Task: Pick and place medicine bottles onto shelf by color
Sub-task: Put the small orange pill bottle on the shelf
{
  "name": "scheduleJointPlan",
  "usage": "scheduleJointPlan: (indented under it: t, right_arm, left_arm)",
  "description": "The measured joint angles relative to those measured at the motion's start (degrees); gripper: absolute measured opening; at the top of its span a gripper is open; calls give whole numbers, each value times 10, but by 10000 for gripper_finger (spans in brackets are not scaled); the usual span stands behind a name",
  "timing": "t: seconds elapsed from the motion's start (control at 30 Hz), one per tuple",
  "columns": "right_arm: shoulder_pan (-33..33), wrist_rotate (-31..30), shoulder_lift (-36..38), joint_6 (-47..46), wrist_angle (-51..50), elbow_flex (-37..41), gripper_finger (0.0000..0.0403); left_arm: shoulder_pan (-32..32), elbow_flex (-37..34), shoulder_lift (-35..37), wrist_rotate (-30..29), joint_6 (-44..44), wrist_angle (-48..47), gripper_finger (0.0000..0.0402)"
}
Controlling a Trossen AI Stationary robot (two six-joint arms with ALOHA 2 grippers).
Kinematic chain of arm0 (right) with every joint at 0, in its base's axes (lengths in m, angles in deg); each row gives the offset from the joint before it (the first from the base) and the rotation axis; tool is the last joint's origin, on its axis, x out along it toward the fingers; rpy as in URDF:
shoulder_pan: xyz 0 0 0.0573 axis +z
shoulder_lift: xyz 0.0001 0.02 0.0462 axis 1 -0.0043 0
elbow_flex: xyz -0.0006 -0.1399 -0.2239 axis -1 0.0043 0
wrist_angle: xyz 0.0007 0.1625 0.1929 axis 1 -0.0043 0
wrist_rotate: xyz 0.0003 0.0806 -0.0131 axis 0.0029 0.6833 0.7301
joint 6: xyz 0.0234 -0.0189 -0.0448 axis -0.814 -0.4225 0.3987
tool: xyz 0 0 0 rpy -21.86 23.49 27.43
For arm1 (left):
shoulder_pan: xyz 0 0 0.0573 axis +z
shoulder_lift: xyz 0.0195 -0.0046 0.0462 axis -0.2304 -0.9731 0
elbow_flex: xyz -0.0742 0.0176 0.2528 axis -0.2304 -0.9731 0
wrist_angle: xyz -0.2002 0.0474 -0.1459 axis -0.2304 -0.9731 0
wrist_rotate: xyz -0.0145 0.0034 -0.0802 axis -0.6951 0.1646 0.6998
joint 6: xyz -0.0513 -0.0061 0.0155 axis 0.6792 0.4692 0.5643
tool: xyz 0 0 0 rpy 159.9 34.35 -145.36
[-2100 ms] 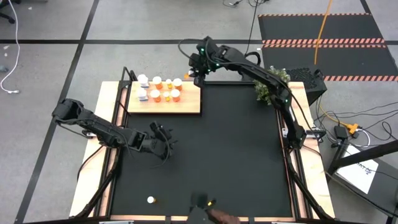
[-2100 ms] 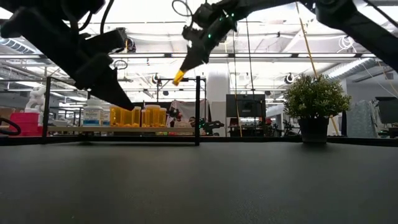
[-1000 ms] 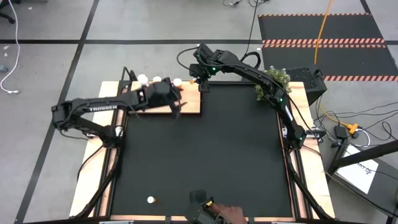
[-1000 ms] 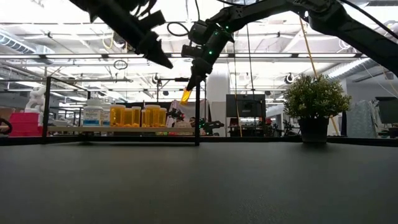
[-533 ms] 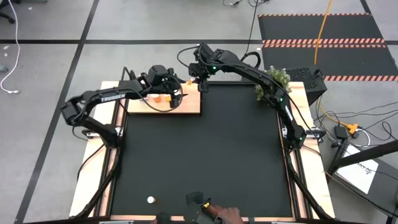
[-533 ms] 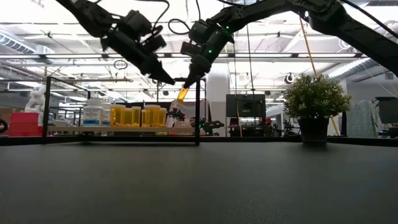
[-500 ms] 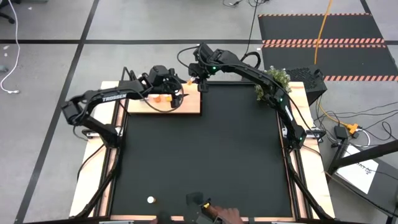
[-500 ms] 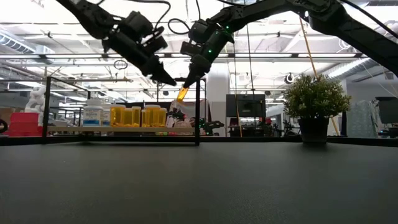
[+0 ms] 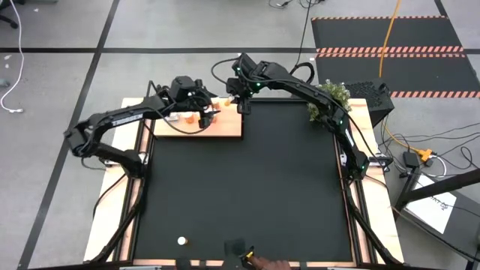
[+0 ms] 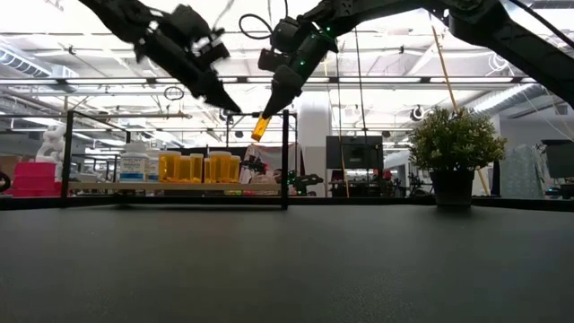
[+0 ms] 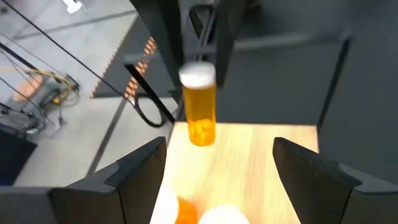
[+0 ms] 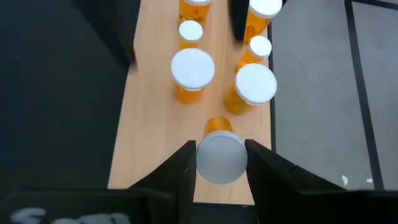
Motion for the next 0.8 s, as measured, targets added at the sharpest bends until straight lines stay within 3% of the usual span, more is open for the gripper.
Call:
scheduleJointPlan:
  t: [0.27,0.5,0.8]
  right_arm:
    - [7,-1,0,-12,10,0,119]
    - [22,0,0,-21,16,0,118]
    - [42,0,9,-34,24,0,119]
  left_arm:
    - [7,1,69,-2,17,-57,296]
    - [0,0,47,59,18,-74,296]
    - [-2,0,10,59,-1,-63,296]
